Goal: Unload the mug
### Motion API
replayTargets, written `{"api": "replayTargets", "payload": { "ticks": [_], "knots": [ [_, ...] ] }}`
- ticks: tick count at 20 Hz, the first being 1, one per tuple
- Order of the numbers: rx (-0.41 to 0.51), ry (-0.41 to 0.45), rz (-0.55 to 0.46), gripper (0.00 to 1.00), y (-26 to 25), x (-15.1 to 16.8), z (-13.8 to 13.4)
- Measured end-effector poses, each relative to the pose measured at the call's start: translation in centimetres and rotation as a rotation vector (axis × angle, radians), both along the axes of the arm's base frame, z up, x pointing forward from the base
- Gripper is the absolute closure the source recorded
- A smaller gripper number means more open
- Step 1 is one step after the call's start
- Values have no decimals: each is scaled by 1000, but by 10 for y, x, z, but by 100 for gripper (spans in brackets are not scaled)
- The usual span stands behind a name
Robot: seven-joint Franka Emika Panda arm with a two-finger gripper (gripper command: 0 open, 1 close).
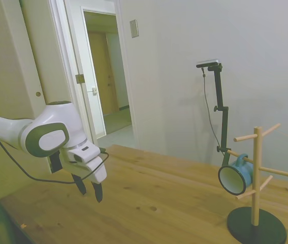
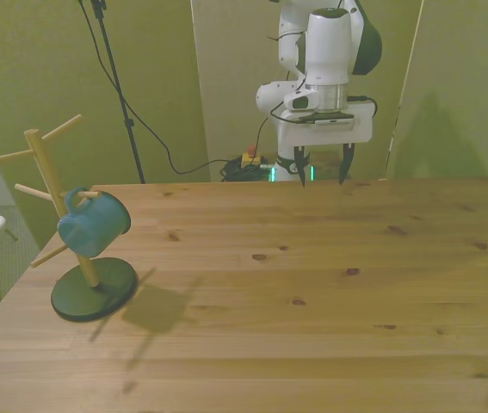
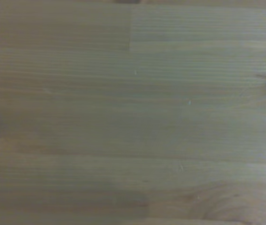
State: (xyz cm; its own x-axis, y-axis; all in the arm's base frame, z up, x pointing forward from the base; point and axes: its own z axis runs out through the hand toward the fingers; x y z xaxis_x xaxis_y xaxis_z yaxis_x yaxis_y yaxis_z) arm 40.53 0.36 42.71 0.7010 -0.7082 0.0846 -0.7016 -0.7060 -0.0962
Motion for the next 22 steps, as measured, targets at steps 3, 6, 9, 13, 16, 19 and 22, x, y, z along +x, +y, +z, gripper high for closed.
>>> {"api": "replayTargets", "payload": {
  "ticks": [3, 6, 9, 13, 16, 19, 22],
  "knots": [
    [-10, -27, -26, 0, -13, 5, 6],
    [-49, -107, -110, 0, -64, 23, 31],
    [-83, -194, -184, 0, -114, 51, 52],
    [-134, -336, -257, 0, -164, 97, 53],
    [-151, -372, -295, 0, -182, 124, 41],
    [-184, -393, -316, 0, -189, 124, 46],
    [-216, -425, -357, 0, -206, 121, 56]
  ]
}}
